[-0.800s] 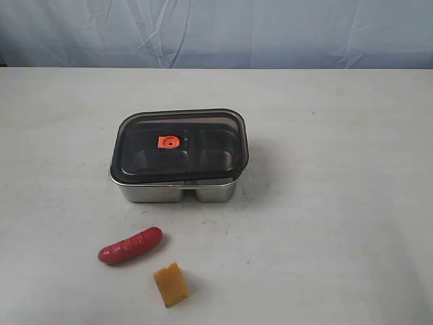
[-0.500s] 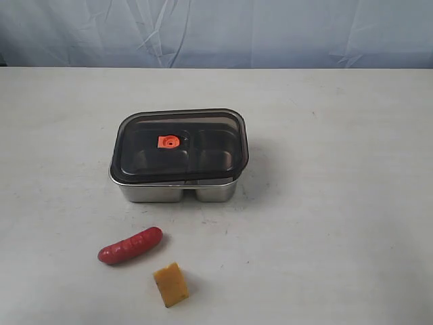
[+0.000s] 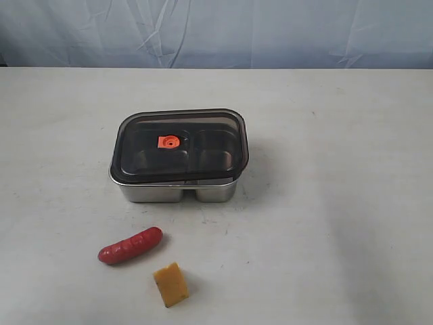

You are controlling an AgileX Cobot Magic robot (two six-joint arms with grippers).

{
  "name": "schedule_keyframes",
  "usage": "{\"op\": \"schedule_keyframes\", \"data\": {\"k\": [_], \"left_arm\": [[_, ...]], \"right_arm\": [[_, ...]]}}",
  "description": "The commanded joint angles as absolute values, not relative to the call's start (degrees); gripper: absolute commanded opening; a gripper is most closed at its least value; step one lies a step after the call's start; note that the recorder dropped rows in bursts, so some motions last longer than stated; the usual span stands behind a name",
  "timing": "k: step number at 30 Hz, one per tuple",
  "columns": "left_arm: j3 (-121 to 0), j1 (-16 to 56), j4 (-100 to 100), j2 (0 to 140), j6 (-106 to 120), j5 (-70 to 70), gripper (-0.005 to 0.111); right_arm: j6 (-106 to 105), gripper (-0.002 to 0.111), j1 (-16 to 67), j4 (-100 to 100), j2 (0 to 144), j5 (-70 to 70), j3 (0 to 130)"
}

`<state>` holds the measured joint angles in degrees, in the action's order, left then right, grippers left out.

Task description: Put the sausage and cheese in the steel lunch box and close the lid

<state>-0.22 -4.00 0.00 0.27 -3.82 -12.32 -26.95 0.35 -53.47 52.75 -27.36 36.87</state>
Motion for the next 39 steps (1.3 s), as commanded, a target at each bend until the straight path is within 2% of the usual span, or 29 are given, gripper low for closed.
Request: {"op": "schedule_keyframes", "data": {"k": [1,6,10,17,25,39], "left_arm": [[0.00,-3.79,0.36,0.00,-3.86,-11.78,0.000],[0.00,-3.79,0.36,0.00,-3.86,-11.78,0.000],[0.00,-3.79,0.36,0.00,-3.86,-11.78,0.000],[0.00,-3.79,0.36,0.00,-3.86,-11.78,0.000],[0.00,-3.79,0.36,0.00,-3.86,-11.88,0.000],[0.00,-3.79,0.36,0.00,-3.86,-11.88,0.000]], "right_arm": [[-53.80,0.014,0.15,-75.32,74.72,-44.27,47.48],[-66.50,0.039,0.74,-88.97,94.45,-61.21,56.24],[-67.48,0.048,4.26,-89.25,107.09,-62.52,63.27],[-67.48,0.048,9.39,-88.83,120.37,-60.84,74.03],[-64.68,0.048,11.67,-80.89,127.53,-61.06,83.38],[-61.32,0.048,11.76,-76.57,131.61,-60.40,85.64]]}}
